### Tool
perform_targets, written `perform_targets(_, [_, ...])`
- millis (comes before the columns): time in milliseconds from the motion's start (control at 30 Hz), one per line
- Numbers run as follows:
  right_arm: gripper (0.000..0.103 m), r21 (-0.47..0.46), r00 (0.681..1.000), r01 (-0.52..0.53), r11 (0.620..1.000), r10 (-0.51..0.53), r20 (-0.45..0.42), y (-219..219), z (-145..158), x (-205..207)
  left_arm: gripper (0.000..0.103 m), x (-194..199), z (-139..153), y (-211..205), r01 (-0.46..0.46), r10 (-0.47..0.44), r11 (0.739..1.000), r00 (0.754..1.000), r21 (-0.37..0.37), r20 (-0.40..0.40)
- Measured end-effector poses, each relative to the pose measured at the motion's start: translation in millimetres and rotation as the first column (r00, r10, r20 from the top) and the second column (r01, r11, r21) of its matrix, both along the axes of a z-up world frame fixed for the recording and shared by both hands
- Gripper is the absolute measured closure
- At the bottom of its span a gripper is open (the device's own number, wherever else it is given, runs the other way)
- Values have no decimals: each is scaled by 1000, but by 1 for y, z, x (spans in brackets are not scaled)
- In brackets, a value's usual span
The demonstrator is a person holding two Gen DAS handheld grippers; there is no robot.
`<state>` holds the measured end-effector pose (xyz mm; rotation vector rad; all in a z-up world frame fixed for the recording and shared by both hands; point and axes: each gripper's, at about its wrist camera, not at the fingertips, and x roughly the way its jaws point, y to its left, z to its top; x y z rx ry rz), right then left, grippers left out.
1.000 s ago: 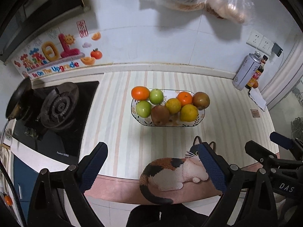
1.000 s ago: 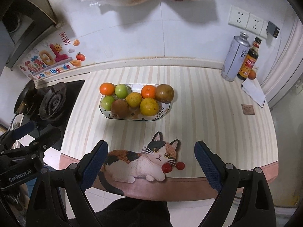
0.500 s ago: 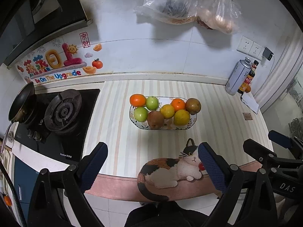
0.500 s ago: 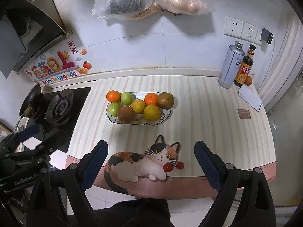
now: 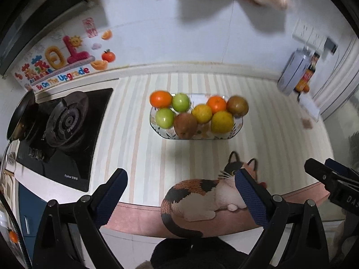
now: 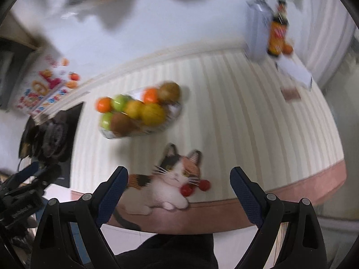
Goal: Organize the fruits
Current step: 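Grasp a red tomato with the right tool while the left tool grasps another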
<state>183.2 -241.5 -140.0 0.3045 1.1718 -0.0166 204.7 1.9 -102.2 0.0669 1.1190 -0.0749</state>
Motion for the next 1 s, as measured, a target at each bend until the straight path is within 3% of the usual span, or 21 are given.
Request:
perform_targets(33, [24,6,1000,16,1000,-16,-20,-7,-14,1,5,4,-9,-5,8,-8,1000,1000,17,-16])
perform_targets(133, [39,56,992,60,997,-54,-111,-28,-66,8,5,16,-39,-27,52,-48,997,996,53,-69])
perform_targets(267, [45,158,970,123,980,-85,-228,-44,-136,13,5,27,-76,-53,112,-97,988,986,107,-136])
perform_targets(467, [53,244,946,190,951,-110,-306,-44,-194,17,5,38,-124,-84,192,-151,965,963,177,-223])
perform_targets(567, [60,241,945,190,952,-111,-309,-37,-203,18,5,41,-139,-94,217,-165,956,954,199,-251])
perform_targets(633, [74,235,951,162,959,-89,-296,-33,-202,22,5,41,-144,-99,230,-174,952,949,202,-262])
perform_targets(833, [75,213,956,168,962,-106,-273,-37,-195,20,5,41,-152,-116,274,-216,942,937,194,-275])
perform_targets(1000, [75,211,951,229,950,-172,-258,-61,-190,7,5,41,-163,-132,311,-262,944,910,111,-322])
